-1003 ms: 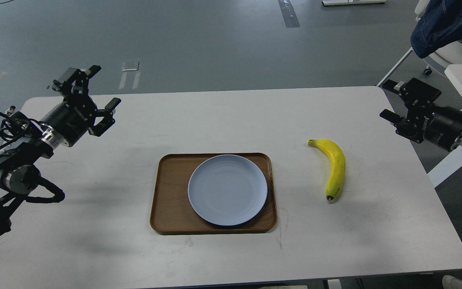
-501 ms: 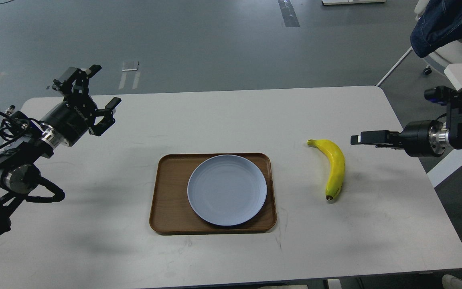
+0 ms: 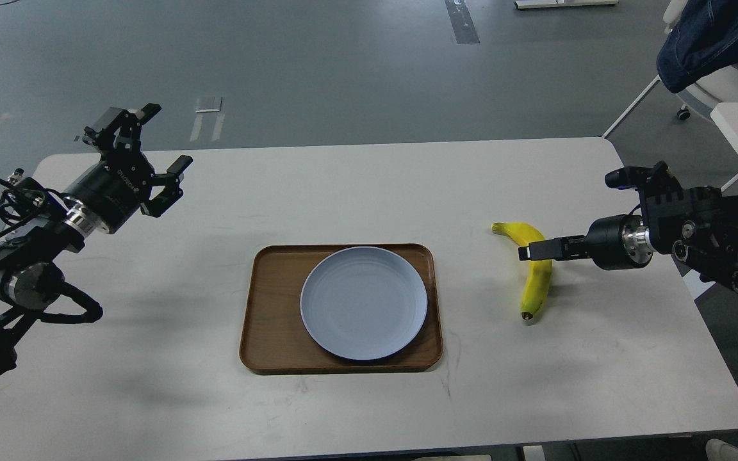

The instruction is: Place banana on plate with both arms

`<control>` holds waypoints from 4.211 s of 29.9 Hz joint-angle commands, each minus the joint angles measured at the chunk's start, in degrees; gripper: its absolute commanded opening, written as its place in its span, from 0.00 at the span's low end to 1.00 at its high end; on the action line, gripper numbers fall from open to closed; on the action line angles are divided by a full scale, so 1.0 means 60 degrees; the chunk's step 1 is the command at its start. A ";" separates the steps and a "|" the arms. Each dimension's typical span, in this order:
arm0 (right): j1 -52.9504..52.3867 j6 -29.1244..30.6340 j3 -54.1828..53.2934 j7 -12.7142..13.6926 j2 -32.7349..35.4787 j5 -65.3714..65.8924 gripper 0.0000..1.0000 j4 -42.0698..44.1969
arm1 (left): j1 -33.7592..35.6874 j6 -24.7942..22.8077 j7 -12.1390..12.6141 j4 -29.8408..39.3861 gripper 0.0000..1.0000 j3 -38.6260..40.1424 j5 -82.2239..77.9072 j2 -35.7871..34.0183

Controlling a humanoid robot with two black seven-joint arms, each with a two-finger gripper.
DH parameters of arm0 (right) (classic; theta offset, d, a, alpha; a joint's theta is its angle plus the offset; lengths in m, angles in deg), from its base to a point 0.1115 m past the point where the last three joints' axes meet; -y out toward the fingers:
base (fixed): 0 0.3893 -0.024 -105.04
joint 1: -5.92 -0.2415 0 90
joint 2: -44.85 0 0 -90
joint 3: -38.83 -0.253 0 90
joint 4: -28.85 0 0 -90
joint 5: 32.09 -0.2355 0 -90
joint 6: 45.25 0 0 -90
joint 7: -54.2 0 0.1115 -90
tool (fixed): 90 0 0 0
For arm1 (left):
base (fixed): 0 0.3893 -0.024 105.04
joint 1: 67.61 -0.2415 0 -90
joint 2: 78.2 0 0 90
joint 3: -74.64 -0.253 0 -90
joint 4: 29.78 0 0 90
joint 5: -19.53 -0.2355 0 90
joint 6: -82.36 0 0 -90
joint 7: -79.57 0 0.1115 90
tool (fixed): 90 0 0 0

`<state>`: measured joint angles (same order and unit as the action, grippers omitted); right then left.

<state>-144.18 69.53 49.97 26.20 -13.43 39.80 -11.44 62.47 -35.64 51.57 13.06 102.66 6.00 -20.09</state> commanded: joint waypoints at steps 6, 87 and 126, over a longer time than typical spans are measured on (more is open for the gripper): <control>-0.0018 0.0001 0.0282 0.0001 -0.0204 0.0000 0.88 0.0035 | 0.0000 0.0001 0.0001 -0.0007 0.98 0.0004 -0.0001 -0.0032; -0.2977 0.0537 0.2144 0.0001 -0.4937 -0.0248 0.99 0.0035 | 0.0176 0.0001 0.0001 0.0008 0.98 0.0106 0.0014 -0.0193; 0.3468 0.0221 -0.7482 0.0001 -0.0849 -1.0357 1.00 0.0021 | 0.0103 0.0001 0.0001 -0.0431 0.98 0.0107 0.0117 0.0818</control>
<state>-124.83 70.65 5.23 26.21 -18.44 -22.32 -11.23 63.27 -35.64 51.58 10.97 103.30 6.70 -15.80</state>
